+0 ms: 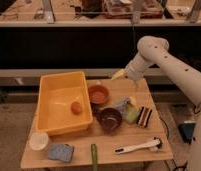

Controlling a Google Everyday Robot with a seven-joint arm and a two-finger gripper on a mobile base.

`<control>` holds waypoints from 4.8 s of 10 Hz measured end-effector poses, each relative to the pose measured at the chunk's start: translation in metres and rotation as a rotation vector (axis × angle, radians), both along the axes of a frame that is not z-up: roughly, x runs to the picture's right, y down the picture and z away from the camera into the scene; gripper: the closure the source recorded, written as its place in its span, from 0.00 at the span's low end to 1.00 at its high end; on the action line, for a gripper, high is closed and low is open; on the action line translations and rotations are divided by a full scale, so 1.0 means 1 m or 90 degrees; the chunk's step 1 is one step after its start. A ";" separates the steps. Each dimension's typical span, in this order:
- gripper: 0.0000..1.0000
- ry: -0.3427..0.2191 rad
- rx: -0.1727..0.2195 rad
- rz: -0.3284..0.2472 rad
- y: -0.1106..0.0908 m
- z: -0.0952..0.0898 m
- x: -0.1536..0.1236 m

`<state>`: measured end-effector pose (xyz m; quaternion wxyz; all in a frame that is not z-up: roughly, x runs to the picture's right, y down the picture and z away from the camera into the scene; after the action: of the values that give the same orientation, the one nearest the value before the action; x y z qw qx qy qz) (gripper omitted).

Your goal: Wipe table surface with towel

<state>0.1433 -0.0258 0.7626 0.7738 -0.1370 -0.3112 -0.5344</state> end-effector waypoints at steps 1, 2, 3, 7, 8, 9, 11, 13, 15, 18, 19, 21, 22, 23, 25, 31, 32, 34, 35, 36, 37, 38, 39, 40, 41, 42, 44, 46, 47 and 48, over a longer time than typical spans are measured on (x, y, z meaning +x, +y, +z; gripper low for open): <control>0.20 0.000 0.000 0.000 0.000 0.000 0.000; 0.20 0.000 0.000 0.000 0.000 0.000 0.000; 0.20 0.000 0.000 0.000 0.000 0.000 0.000; 0.20 -0.002 -0.011 -0.026 -0.002 0.006 -0.002; 0.20 0.000 -0.027 -0.057 0.000 0.019 -0.015; 0.20 0.007 -0.040 -0.073 0.007 0.031 -0.025; 0.20 0.032 -0.064 -0.076 0.036 0.061 -0.031; 0.20 0.066 -0.069 -0.047 0.067 0.082 -0.027; 0.20 0.115 -0.052 -0.002 0.086 0.092 -0.005; 0.20 0.126 -0.049 -0.008 0.093 0.100 -0.002; 0.20 0.120 -0.047 -0.018 0.099 0.108 -0.020; 0.20 0.112 -0.039 -0.021 0.100 0.109 -0.023; 0.20 0.110 -0.037 -0.024 0.100 0.109 -0.023; 0.20 0.104 -0.038 -0.031 0.101 0.111 -0.029; 0.20 0.107 -0.045 -0.038 0.111 0.119 -0.031; 0.38 0.140 -0.084 0.005 0.140 0.148 -0.017; 0.46 0.144 -0.087 0.011 0.141 0.150 -0.014; 0.67 0.154 -0.099 0.025 0.142 0.155 -0.008; 0.72 0.156 -0.101 0.028 0.141 0.156 -0.008; 0.73 0.157 -0.102 0.029 0.139 0.158 -0.008; 0.73 0.159 -0.105 0.029 0.137 0.160 -0.009; 0.76 0.161 -0.104 0.028 0.135 0.163 -0.009; 0.84 0.168 -0.102 0.028 0.129 0.168 -0.005; 0.92 0.179 -0.109 0.026 0.124 0.174 0.002; 0.96 0.188 -0.119 0.035 0.120 0.182 0.014; 0.96 0.199 -0.122 0.045 0.116 0.188 0.029; 0.96 0.201 -0.124 0.039 0.117 0.186 0.030; 0.96 0.203 -0.125 0.041 0.118 0.186 0.032; 0.96 0.203 -0.125 0.041 0.118 0.186 0.032; 0.96 0.203 -0.125 0.041 0.118 0.186 0.032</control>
<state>0.1756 0.0920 0.9484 0.8130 -0.2848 -0.2392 -0.4480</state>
